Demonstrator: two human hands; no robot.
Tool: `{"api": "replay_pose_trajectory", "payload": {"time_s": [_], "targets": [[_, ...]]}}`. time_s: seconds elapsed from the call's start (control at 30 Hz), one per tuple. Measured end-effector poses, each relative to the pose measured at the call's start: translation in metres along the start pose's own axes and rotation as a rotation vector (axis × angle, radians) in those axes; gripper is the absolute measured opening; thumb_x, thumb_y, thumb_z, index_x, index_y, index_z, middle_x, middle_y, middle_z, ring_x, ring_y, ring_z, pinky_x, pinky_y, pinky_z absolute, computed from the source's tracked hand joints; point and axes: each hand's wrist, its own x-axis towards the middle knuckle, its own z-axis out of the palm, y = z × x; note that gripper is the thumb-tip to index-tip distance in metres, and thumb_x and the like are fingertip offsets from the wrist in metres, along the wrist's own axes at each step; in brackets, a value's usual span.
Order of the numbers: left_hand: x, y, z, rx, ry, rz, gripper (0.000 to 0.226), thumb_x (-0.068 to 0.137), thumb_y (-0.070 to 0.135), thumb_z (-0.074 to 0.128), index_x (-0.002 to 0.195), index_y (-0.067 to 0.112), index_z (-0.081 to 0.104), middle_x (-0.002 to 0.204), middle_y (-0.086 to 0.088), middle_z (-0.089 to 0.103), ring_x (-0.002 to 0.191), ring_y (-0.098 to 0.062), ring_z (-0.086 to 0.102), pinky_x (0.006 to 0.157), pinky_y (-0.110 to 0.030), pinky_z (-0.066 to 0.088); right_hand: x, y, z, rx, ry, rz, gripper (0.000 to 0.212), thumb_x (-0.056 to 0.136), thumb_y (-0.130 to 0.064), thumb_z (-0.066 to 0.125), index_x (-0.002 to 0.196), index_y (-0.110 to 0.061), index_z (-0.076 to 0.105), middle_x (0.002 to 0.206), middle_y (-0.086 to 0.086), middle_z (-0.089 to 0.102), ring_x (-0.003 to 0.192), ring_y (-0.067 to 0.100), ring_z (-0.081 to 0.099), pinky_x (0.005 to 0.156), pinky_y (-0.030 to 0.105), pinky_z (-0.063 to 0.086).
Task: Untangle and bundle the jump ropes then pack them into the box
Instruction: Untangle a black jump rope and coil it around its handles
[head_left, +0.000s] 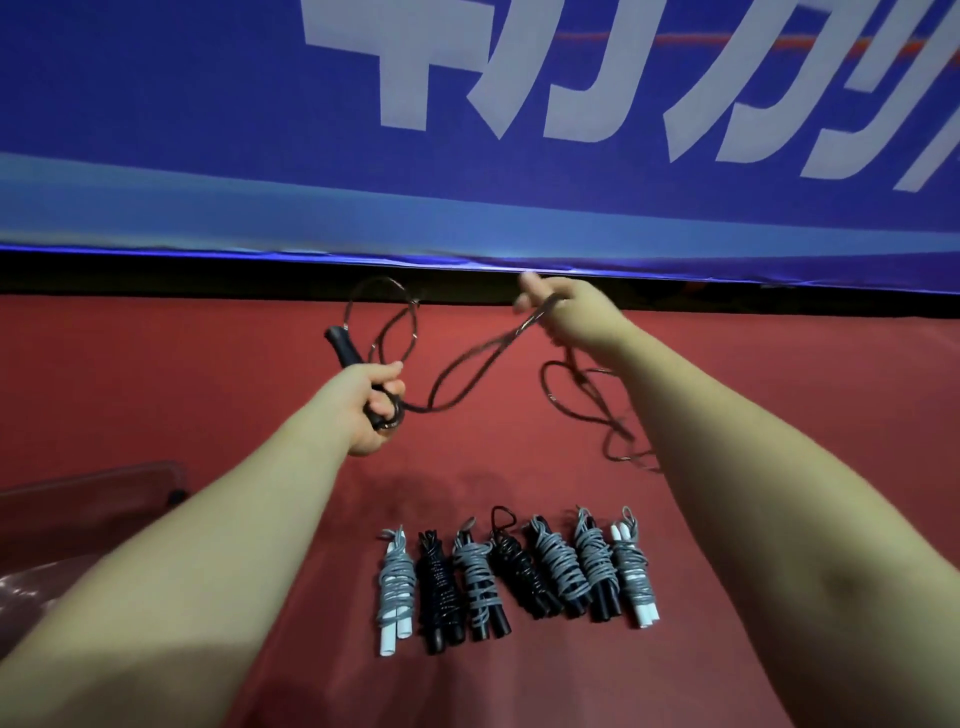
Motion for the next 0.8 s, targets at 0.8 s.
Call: {"api": "replay_pose_trajectory", "payload": {"time_s": [0.8], "targets": [[0.013,-0.007,0.007,0.526,0.310,0.480,0.021,0.083,0.000,0.065,0.088,0.014,0.050,0.065,-0.001,0.040,0.046,-0.010,0.030,0.030,-0.013,0.024,-0.014,0.029,0.033,-0.775,-0.124,0.133,0.028,0.091,-0.019,0.048,0.116,-0.007,0.044,0.104,0.012,0.061,0.082,0.031,0.052,0.067,0.033,0.039]]}}
